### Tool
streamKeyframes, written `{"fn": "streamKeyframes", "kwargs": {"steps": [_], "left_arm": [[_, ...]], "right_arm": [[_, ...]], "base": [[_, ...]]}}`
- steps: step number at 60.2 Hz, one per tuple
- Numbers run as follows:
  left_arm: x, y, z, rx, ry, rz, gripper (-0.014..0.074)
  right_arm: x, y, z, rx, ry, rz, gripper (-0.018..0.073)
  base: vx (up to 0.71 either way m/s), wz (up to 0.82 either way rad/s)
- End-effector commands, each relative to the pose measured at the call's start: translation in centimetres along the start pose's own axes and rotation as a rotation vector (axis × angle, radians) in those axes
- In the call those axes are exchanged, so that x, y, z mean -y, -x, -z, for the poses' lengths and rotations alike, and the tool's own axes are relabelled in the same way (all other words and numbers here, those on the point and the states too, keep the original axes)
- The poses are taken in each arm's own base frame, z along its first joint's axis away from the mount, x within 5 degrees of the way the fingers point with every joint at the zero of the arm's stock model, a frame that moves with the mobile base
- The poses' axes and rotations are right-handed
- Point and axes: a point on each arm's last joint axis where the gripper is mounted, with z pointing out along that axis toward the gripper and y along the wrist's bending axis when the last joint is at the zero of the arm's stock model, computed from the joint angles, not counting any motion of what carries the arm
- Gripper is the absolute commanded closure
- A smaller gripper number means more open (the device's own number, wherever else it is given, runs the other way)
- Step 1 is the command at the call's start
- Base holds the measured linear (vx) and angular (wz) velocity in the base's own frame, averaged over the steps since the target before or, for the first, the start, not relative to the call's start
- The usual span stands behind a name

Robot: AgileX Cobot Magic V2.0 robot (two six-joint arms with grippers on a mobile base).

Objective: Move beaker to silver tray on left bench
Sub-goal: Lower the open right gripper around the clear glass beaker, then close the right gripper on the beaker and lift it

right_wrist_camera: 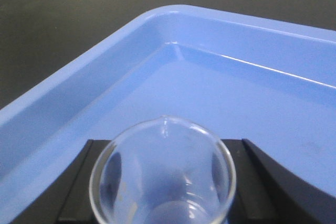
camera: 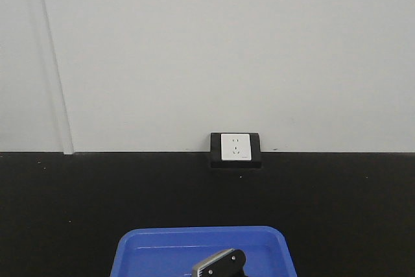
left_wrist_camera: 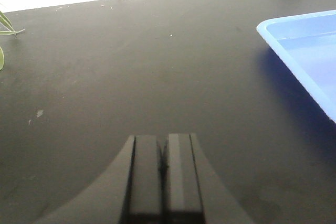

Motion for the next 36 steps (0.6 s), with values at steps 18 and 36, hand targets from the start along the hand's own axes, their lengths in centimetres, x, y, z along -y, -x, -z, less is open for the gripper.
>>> {"fn": "streamKeyframes", "kwargs": {"steps": [18,36], "left_arm": [[0.1,0.1,-0.2,0.063,-0.006,0.003,0.0595],[0.1,0.1,-0.2,0.063,-0.006,0.003,0.0595]], "right_arm": [[-2.6,12.2,9.6,0.067,-0.067,0.039,0.0573],[-3.7,15.0,21.7,-0.012,-0.182,0.087,0.0573]], "base": [[0.0,0.0],[0.0,0.0]]}}
